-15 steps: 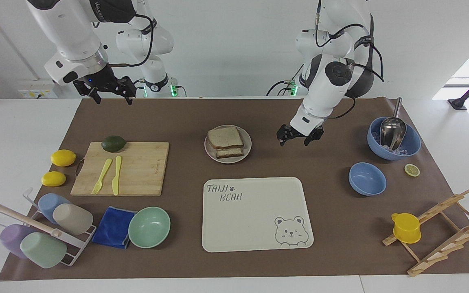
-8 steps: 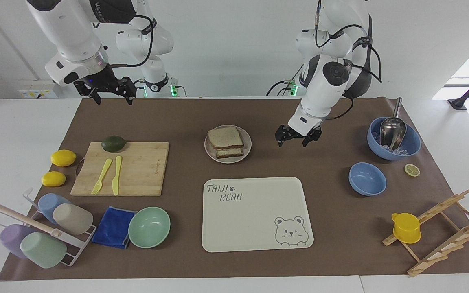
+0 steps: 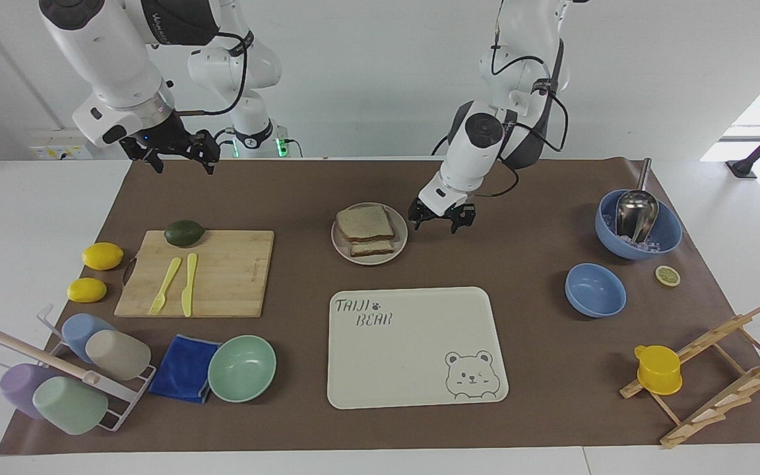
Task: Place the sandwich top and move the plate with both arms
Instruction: 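Reach the left gripper to the rim of the white plate, then grasp the plate rim with the left gripper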
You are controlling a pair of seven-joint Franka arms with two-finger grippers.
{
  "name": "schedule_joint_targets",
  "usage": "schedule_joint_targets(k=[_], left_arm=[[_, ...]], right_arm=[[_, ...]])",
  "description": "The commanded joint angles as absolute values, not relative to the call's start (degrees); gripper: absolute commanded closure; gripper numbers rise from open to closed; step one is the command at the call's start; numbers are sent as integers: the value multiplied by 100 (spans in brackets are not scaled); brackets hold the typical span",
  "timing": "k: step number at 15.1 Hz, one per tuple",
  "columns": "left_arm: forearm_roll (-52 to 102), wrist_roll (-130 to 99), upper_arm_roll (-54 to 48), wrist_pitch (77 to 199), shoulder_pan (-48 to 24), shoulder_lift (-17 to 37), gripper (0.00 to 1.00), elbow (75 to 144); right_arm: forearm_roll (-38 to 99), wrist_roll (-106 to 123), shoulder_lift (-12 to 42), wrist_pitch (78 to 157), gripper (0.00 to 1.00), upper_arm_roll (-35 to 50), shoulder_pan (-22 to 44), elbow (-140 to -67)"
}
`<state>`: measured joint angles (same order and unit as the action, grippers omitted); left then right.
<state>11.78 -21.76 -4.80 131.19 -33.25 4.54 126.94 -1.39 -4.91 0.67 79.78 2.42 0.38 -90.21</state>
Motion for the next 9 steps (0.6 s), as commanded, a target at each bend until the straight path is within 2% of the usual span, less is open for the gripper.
schedule_joint_targets(k=[1, 4, 9], left_arm=[[1545, -2381, -396, 13403, -3603, 299, 1, 13043], [1626, -2785, -396, 13525, -3805, 360, 7, 13095], [1809, -2997, -396, 13913, -3876, 395, 31, 13350]], right_arm=[[-114, -351, 88, 7945, 0, 220, 0, -8886], [-123, -361, 53, 7945, 0, 229, 26, -8956], [-114, -378, 53, 7963, 0, 202, -26, -8956]])
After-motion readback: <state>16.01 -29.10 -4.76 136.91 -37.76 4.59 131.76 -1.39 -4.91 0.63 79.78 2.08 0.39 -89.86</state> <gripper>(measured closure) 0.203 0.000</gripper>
